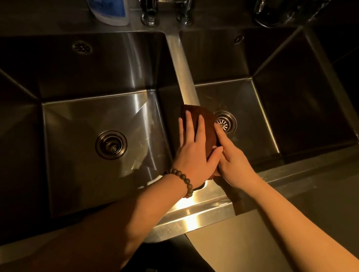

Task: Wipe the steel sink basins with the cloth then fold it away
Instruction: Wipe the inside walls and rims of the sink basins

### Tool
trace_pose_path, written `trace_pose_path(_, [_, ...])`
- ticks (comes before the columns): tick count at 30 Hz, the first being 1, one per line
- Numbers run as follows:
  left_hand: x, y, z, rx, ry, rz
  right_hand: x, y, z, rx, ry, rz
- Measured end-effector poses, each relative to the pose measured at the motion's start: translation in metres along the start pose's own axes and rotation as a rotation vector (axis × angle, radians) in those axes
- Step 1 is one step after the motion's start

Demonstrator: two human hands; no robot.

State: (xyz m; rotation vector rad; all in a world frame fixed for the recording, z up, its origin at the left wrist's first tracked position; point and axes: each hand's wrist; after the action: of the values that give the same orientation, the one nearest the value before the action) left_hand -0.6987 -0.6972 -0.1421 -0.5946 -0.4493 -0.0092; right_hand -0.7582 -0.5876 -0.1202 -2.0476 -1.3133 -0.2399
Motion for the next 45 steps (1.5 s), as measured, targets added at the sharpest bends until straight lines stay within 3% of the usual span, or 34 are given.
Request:
trace_pose_path(7, [-0.058, -0.049, -0.020, 0.272, 0.088, 0.080, -0.072, -0.018, -0.034, 0.140, -0.014, 0.149])
trace_pose_path(13, [-0.142, -0.131, -0.033, 0.277, 0.097, 0.112, -0.174, -0.056, -0.074, -0.027, 0.081, 0.274])
trace_pose_path(16, [-0.162, -0.148, -0.041, 0.330, 0.134, 0.138, -0.205, -0.065, -0.086, 0.072, 0.106, 0.345])
trace_pose_path(20, [-0.139, -0.110, -0.040, 0.358, 0.159, 0.169, -0.167, -0.040, -0.077, 0.131, 0.124, 0.336])
trace_pose_path(25, [-0.055, -0.043, -0.041, 0.305, 0.284, 0.001, -0.070, 0.016, -0.056, 0.169, 0.210, 0.383])
trace_pose_path(31, [-0.017, -0.039, -0.054, 0.496, 0.321, -0.136, -0.017, 0.044, -0.047, 0.093, 0.121, 0.367])
trace_pose_path(36, [-0.072, -0.083, -0.075, 0.733, 0.333, -0.071, -0.046, 0.051, -0.037, 0.319, 0.207, 0.454])
trace_pose_path(42, [-0.125, -0.079, -0.073, 0.540, 0.349, 0.217, -0.054, 0.056, -0.026, 0.583, 0.245, 0.397])
trace_pose_path(45, [-0.151, -0.079, -0.082, 0.692, 0.389, 0.276, -0.057, 0.057, -0.024, 0.631, 0.285, 0.417])
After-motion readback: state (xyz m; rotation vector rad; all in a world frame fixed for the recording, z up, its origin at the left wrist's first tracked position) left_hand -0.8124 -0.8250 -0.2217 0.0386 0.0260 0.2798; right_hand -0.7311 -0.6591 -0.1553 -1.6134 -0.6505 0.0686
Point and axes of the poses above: each hand's wrist, its own x-axis away from the middle knuckle, its own y-axis out of the palm, z = x × y, and after that the axes turned 15 degrees about -z, right-handed
